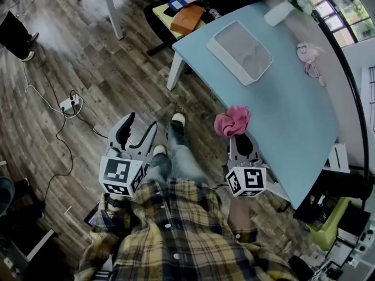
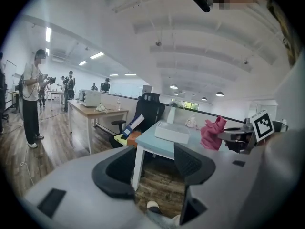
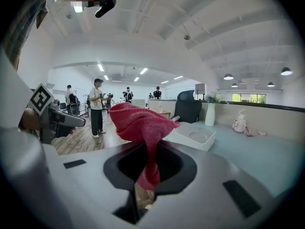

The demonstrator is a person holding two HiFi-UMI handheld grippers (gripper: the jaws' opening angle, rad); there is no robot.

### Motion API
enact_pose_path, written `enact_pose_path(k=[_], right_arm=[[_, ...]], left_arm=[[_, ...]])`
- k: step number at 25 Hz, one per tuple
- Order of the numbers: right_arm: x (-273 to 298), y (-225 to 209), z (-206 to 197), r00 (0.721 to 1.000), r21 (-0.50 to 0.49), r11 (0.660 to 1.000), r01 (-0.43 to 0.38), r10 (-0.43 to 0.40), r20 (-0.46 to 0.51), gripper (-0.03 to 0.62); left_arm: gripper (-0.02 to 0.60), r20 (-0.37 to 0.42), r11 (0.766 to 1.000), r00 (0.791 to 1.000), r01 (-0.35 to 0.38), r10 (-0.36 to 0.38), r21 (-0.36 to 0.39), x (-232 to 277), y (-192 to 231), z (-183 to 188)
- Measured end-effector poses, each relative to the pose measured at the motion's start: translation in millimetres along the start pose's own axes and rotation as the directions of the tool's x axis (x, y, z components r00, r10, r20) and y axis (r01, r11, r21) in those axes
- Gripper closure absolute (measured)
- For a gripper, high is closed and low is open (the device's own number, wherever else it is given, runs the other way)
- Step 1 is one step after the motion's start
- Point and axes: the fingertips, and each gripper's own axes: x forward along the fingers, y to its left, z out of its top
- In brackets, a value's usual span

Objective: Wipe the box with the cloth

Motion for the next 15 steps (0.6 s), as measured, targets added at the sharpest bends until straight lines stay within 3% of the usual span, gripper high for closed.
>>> enact_pose_path(k=[7, 15], right_arm=[[74.7, -30.7, 8.5, 1.000, 0.010, 1.000, -0.013, 0.013, 0.024, 0.551], [156.8, -102.4, 69.9, 0.995, -0.001, 0.999, 0.055, -0.054, 0.086, 0.553]], left_arm=[[0.321, 0.004, 0.999, 1.000, 0.010, -0.010, 0.033, 72.2, 18.8, 25.2], [0.322, 0.043, 0.990, 0.993, 0.105, -0.110, 0.090, 202.1, 22.8, 113.3]])
